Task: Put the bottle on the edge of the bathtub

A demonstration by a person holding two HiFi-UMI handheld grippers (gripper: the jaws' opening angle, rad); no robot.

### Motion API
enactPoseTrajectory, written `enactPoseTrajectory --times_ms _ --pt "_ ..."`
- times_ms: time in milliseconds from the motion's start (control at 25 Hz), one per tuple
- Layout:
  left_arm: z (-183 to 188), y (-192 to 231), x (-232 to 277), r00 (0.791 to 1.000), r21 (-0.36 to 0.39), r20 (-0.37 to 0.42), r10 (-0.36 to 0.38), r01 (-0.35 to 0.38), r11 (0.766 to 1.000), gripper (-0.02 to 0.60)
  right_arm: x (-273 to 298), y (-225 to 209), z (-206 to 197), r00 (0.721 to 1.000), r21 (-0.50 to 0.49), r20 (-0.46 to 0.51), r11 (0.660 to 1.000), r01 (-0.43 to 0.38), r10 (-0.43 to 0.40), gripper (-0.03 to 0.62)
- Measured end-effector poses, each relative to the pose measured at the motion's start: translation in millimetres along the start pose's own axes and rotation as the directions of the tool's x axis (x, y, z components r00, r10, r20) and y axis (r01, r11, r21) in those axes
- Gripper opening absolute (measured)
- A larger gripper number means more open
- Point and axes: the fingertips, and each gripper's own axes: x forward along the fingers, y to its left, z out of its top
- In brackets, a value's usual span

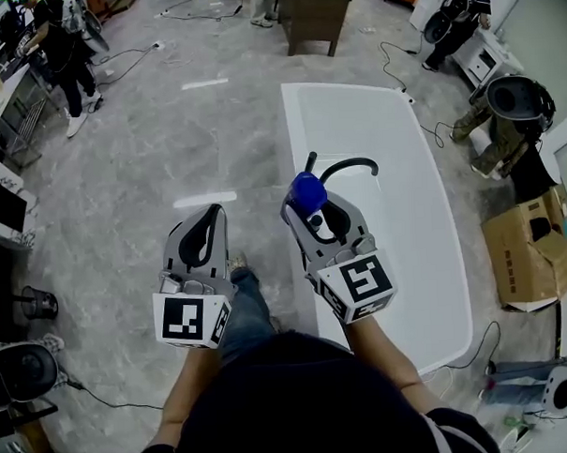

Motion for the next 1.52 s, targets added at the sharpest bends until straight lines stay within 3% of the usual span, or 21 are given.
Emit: enactPoseTrajectory --times_ms 280,440,840,1040,1520 --pt "-22 40 100 0.997 -0.009 -0.012 -0.070 0.070 0.997 0.025 80 -65 -6 0.998 0.004 -0.019 0.998 0.059 -0.059 0.164" --pt "-29 83 168 0.994 -0.012 -0.027 -0.102 0.102 0.995 0.025 145 -104 1 0.993 0.002 -0.051 0.994 0.106 -0.106 0.164" --pt "-38 199 318 0.988 -0.003 -0.012 -0.155 0.155 0.988 0.025 310 -175 20 0.988 0.002 -0.013 0.988 0.154 -0.154 0.164" --pt "-49 229 356 0.985 -0.001 -0.025 -0.173 0.173 0.985 0.025 354 -195 23 0.985 0.011 0.011 0.985 0.171 -0.171 0.164" --pt "-87 261 410 0.979 -0.065 -0.061 -0.196 0.192 0.979 0.025 406 -236 0 0.976 0.022 -0.047 0.977 0.213 -0.212 0.164"
